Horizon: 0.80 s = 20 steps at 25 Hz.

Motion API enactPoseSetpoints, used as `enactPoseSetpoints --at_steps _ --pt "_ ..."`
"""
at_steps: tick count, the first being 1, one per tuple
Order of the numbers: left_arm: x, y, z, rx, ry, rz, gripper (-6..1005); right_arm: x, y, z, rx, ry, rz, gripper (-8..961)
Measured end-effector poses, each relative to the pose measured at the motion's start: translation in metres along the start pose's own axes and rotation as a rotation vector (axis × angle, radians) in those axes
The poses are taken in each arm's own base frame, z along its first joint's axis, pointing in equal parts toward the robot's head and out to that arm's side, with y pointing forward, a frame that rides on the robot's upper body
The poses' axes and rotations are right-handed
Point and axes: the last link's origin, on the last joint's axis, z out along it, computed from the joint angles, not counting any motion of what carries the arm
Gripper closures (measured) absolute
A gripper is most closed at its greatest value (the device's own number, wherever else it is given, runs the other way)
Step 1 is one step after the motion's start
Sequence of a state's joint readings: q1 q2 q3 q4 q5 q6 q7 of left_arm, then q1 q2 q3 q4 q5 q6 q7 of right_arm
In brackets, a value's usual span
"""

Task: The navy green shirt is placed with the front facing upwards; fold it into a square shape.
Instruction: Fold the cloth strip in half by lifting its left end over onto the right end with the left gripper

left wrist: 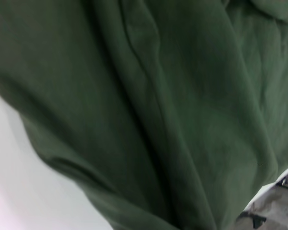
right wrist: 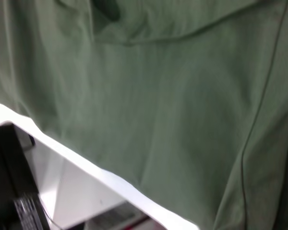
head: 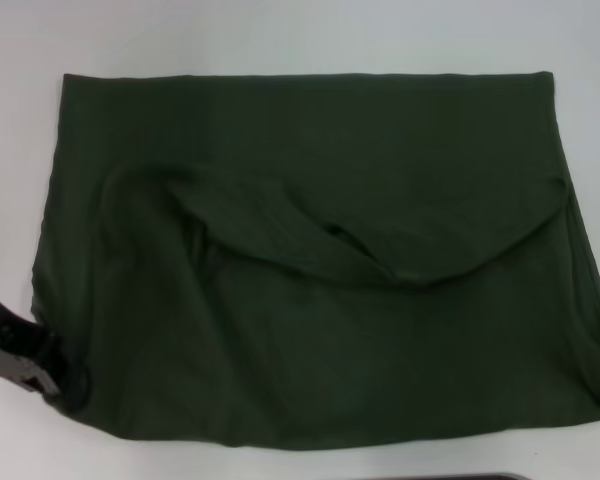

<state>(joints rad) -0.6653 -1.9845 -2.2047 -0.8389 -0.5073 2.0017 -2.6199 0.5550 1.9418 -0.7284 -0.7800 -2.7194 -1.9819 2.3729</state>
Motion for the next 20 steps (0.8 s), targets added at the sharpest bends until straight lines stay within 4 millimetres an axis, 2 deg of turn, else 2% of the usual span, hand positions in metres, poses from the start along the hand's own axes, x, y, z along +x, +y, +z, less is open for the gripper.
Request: enactPoseSetpoints --at_steps 4,8,9,10,11,14,18,19,20 --pt "-0.002 0.001 -0.016 0.029 0.008 0.026 991 -0.003 0.000 -0.009 0.032 0.022 -0.036 928" --pt "0.004 0.003 -0.033 0.031 0.060 0.054 991 -0.017 0.005 -0.033 0.013 -0.075 -0.075 927" --pt "0.007 0.004 -0.037 0.032 0.076 0.060 991 -0.021 0.007 -0.040 0.002 -0.116 -0.082 927" --pt "0.011 0.005 -0.040 0.034 0.094 0.066 991 -0.031 0.012 -0.056 -0.032 -0.207 -0.103 927" --pt "0.014 0.006 -0.043 0.037 0.109 0.070 991 -0.031 0.012 -0.056 -0.032 -0.207 -0.103 926" --pt "0.026 0.011 -0.052 0.049 0.167 0.089 991 -0.044 0.020 -0.077 -0.072 -0.330 -0.131 926" --pt "0.041 0.016 -0.063 0.051 0.256 0.099 992 -0.059 0.026 -0.091 -0.072 -0.428 -0.148 924" --pt "0.052 0.018 -0.069 0.056 0.315 0.097 992 -0.062 0.027 -0.093 -0.070 -0.444 -0.150 924" --pt "0.055 0.019 -0.070 0.058 0.328 0.096 992 -0.065 0.027 -0.094 -0.069 -0.463 -0.151 924"
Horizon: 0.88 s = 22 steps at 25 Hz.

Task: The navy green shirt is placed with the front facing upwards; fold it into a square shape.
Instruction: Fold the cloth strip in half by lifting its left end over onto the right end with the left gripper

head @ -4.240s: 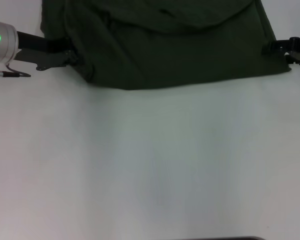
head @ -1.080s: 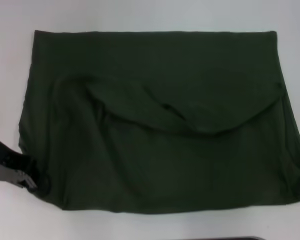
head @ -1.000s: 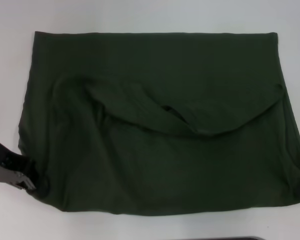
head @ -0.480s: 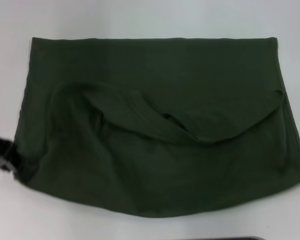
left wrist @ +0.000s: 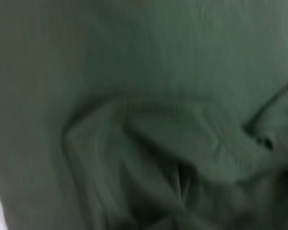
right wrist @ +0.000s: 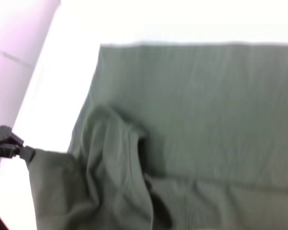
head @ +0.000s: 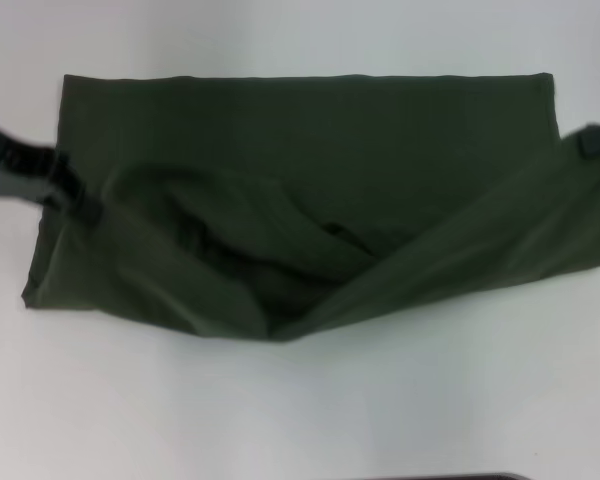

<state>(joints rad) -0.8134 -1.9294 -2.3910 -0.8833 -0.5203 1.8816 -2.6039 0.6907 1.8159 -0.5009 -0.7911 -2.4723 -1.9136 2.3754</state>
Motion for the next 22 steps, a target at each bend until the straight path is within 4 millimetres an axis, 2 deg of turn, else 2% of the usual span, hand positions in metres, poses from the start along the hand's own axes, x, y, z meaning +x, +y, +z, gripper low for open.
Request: enactPoseSetpoints --at_steps 7,12,15,22 --pt "0.038 0.000 0.009 0.072 0.150 -0.046 992 -0.023 -0.001 -0.001 0.013 -0.155 0.008 922" --pt "0.056 -0.002 0.011 0.132 0.248 -0.090 991 -0.035 -0.008 -0.009 0.032 -0.289 0.030 921" --pt "0.067 -0.004 0.011 0.158 0.318 -0.106 991 -0.037 -0.015 -0.013 0.060 -0.335 0.046 920" --pt "0.083 -0.004 0.022 0.190 0.436 -0.114 992 -0.028 -0.031 -0.013 0.111 -0.358 0.088 918"
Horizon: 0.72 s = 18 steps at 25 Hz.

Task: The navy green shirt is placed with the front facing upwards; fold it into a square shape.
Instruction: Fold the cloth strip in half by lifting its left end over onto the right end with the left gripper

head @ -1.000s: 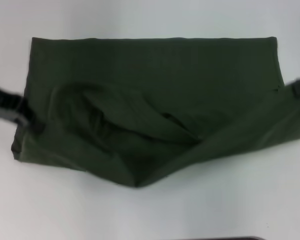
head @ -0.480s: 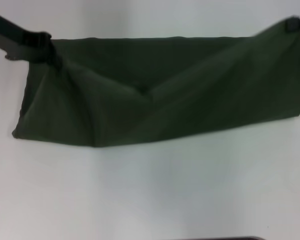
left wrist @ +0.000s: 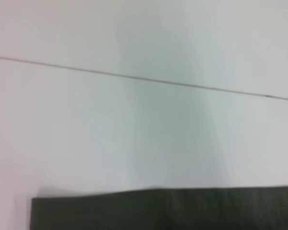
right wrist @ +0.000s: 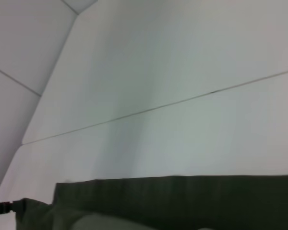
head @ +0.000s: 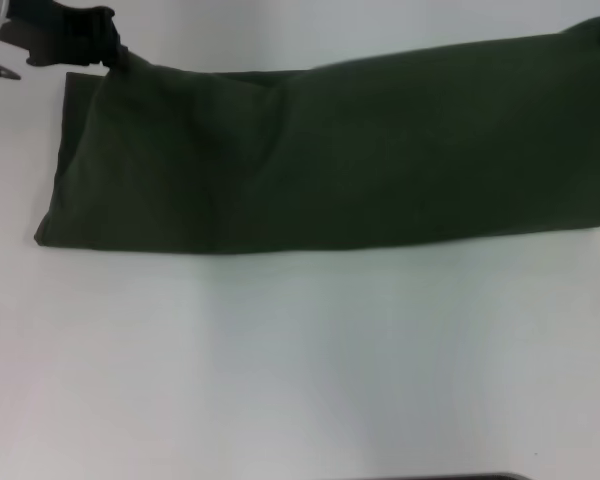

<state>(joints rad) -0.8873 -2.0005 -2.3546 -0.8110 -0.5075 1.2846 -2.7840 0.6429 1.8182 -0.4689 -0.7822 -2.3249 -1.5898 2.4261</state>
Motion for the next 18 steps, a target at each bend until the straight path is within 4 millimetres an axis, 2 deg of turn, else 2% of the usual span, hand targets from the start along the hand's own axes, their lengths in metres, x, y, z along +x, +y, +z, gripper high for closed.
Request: enactPoseSetpoints --at_steps 8,18 --pt "0.003 0.006 0.008 -0.002 0.027 -0.002 994 0.001 -0.009 -0.002 0.040 -0.036 0.020 916" --pt "0.004 -0.004 0.009 0.023 0.076 -0.037 994 -0.007 -0.017 0.006 0.129 -0.059 -0.018 914"
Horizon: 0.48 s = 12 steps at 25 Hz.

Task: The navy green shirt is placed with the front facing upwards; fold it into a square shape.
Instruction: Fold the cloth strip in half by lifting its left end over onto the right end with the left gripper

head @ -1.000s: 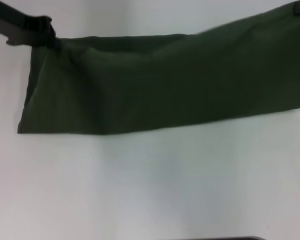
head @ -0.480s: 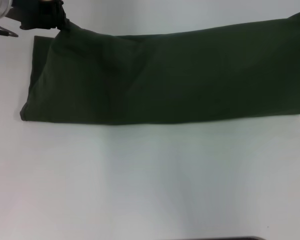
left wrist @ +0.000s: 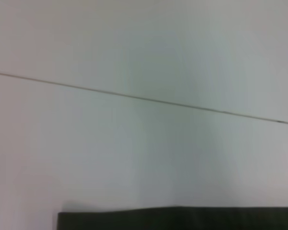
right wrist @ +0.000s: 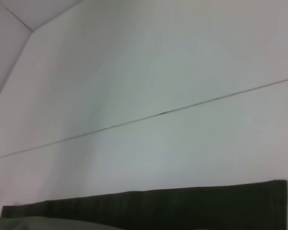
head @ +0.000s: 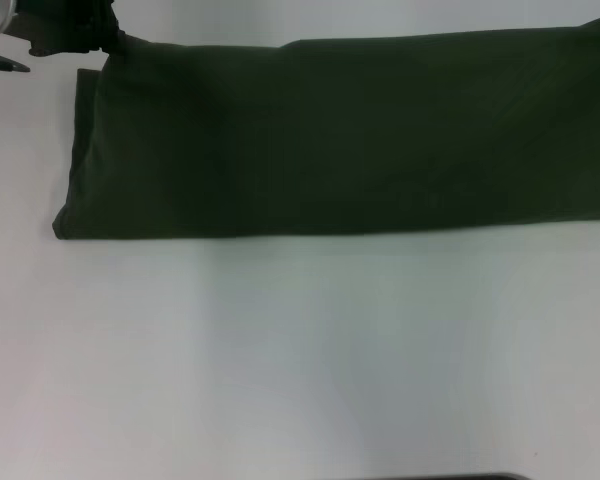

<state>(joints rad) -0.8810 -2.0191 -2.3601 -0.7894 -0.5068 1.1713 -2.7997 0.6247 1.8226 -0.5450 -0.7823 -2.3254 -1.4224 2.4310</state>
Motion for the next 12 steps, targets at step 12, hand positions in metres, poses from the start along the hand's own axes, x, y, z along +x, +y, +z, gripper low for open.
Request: enactPoseSetpoints --at_steps 12 --pt "0.008 0.013 0.007 -0.009 0.048 0.014 993 -0.012 0.002 0.007 0.030 -0.048 -0.018 910"
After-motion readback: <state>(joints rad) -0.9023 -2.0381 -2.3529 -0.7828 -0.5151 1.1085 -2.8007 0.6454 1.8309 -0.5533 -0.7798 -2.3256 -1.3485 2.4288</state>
